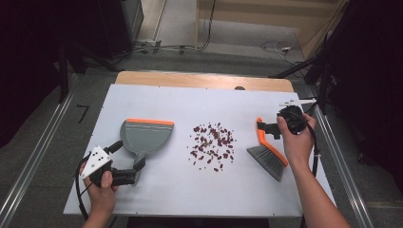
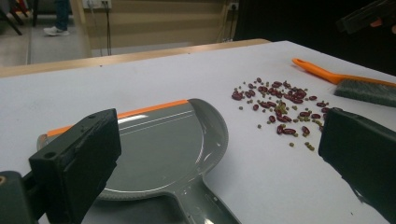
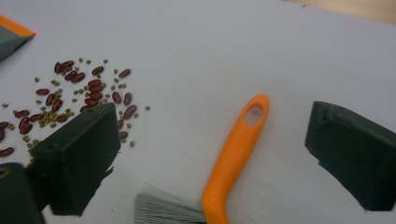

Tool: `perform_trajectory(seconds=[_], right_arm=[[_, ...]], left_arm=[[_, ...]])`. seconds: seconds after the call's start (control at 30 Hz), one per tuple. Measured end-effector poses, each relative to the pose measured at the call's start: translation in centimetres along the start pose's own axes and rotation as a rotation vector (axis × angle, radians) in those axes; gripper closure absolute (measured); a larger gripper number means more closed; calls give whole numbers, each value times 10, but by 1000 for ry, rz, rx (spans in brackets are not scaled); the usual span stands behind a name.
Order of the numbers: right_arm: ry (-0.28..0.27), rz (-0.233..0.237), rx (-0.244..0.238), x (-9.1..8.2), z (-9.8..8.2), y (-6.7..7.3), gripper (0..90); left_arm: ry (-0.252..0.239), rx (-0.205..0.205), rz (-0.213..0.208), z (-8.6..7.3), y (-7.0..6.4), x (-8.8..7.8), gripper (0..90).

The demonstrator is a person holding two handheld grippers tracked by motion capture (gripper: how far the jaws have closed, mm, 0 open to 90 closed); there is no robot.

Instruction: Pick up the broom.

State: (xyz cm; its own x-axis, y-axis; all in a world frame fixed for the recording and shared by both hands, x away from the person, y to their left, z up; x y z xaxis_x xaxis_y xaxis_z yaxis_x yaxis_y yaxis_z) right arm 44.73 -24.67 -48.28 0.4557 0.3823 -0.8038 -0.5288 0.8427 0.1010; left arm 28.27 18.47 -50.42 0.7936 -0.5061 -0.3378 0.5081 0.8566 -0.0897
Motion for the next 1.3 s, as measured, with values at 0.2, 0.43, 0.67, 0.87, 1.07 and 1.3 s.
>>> perform_trajectory(seconds=[0.2,0.43,0.67,0.87,1.07,1.3], right_arm=[[171,-48,46,29,-12,-8,161],[306,-104,79,44,-32,-11,393],[371,-129,92,49,-48,-6,495],[359,-161,123,50,-57,-8,568],[392,-198,136,51,-57,-5,599],[421,-190,174,51,-55,-8,688]], left_arm=[[6,0,-7,-2,0,1,0],[15,-5,-7,-4,1,2,0],[25,-1,-10,-5,0,4,0],[25,2,-12,-5,-2,4,0],[20,1,-6,-5,-1,3,0],[22,4,-5,-4,-3,6,0]])
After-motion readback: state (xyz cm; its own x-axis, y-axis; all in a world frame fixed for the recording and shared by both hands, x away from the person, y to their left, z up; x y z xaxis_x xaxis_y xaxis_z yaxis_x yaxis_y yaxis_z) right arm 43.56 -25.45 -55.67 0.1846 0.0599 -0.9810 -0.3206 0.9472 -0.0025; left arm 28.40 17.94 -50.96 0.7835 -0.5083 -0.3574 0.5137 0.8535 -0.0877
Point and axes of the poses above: each handheld gripper's, and its own axes: x roughly forward along the jaws, z roughly out of its top, y roughly to its left, the point moved 9 cm from there along x, roughly forward along the jaws, and after that the axes turned 6 degrees about y, right-handed, at the moved point
